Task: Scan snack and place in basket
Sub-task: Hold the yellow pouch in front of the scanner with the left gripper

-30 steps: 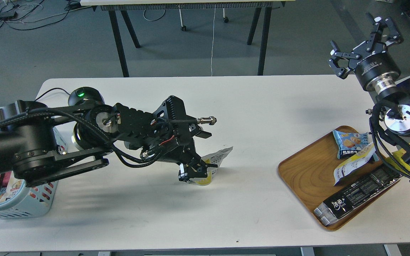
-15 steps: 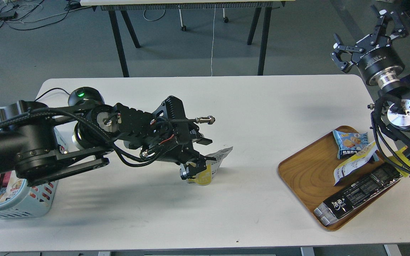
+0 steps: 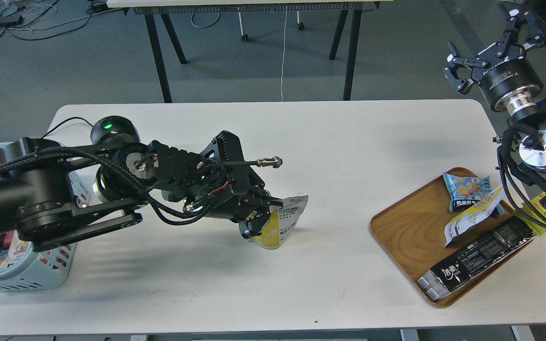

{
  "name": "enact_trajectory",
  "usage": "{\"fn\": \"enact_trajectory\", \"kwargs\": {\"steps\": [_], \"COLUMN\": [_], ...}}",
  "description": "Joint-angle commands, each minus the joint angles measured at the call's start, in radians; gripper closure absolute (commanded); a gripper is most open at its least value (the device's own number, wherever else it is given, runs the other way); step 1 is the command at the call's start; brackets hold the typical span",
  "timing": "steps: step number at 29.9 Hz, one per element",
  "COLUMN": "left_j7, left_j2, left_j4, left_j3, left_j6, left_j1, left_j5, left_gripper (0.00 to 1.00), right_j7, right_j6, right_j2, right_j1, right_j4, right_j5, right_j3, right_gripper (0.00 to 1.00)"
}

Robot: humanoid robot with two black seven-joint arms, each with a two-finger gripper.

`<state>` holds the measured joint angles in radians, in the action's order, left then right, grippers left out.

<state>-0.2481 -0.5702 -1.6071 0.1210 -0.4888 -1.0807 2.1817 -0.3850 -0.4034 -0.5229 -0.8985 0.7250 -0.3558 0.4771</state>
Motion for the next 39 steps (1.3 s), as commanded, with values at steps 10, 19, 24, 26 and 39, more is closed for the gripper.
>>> {"fn": "enact_trajectory", "kwargs": {"steps": [10, 19, 24, 26, 39], "left_j7": [-0.069, -0.197, -0.215, -0.217, -0.215], "left_j2": [-0.301, -0.543, -0.585, -0.585, -0.547], "left_j4": [-0.102, -0.088, -0.048, -0.022, 0.058], "left_j3": [0.029, 0.023, 0.02, 0.022, 0.029], "left_j6": [0.093, 0.147, 0.153, 0.173, 0.231], "left_j1": [0.001, 0.004, 0.012, 0.012, 0.012], "left_j5": [0.0, 0.0, 0.0, 0.0, 0.0], "left_gripper": [1.0, 1.0, 1.0, 1.0, 0.99], "right_j7": [0.0, 0.0, 0.0, 0.0, 0.0], "right_j6": [0.0, 0.0, 0.0, 0.0, 0.0], "right_j2": [-0.003, -0.003, -0.003, -0.003, -0.008], "right_j1": [-0.02, -0.022, -0.031, -0.033, -0.034], "right_j4": [-0.003, -0.003, -0.001, 0.001, 0.004], "right_j5": [0.001, 0.003, 0.003, 0.003, 0.005], "right_j3": [-0.002, -0.003, -0.003, -0.003, -0.003], "right_gripper": [0.01, 0.01, 0.01, 0.01, 0.01]}}
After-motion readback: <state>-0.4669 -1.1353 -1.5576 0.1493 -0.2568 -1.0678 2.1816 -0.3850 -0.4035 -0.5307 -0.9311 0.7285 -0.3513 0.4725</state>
